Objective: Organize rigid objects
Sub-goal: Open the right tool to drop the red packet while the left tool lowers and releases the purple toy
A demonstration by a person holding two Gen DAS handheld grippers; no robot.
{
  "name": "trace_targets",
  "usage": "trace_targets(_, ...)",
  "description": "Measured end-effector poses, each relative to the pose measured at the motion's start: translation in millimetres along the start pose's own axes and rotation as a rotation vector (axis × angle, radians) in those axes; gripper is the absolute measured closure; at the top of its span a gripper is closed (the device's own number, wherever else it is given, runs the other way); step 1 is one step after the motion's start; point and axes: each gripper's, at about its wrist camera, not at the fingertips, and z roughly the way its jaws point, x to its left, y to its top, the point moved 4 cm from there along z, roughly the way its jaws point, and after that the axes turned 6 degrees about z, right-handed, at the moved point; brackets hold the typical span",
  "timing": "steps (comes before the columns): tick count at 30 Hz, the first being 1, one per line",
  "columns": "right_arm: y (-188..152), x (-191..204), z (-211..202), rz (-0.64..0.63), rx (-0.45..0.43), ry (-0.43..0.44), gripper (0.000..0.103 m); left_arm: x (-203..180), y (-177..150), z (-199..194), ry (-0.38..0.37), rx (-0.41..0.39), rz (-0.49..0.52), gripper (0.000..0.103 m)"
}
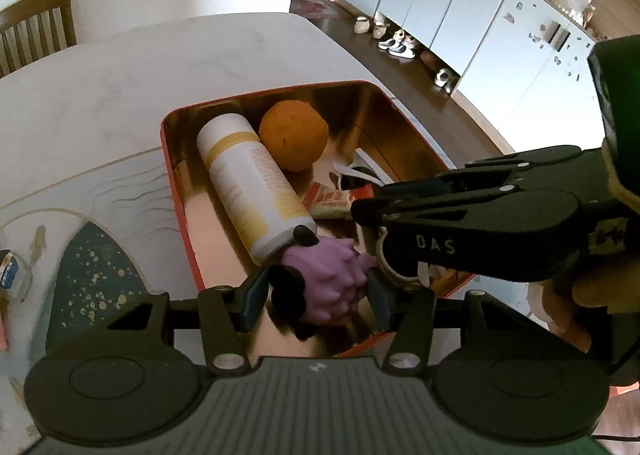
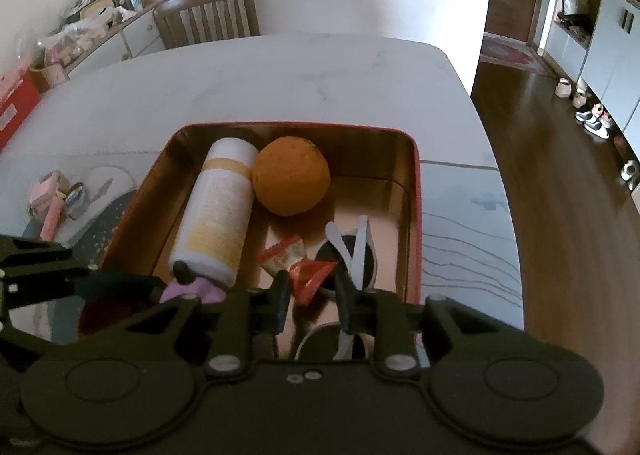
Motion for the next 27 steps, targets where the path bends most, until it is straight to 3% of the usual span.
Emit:
trace_targets(6,0,-2,-8,0.025,-0.014,0.006,0.077,-2,-1,0,-0.015,0.011,0.001,0.050)
trace_targets(9,-1,-2,-11,0.037,-0.017,0.007,0.075,-2,-1,-2,-0.023,0.008,-0.003,0.041)
trace_targets(12,-3,-1,-17,0.048,-0.023,0.010,0.073,-2,-2,-6,-0.031,-0.002,-0.005,0.040)
trace_targets(18,-4,4,-33,0.069,-0.055,0.012,0.070,-3,-3,-24,-0.042,-0.053,-0.004,0.040)
trace_targets(27,-4,20,-60,0.102,-0.111,0.028,0.056,13,-5,-59,-0.020,-0.137,-0.015,0.040)
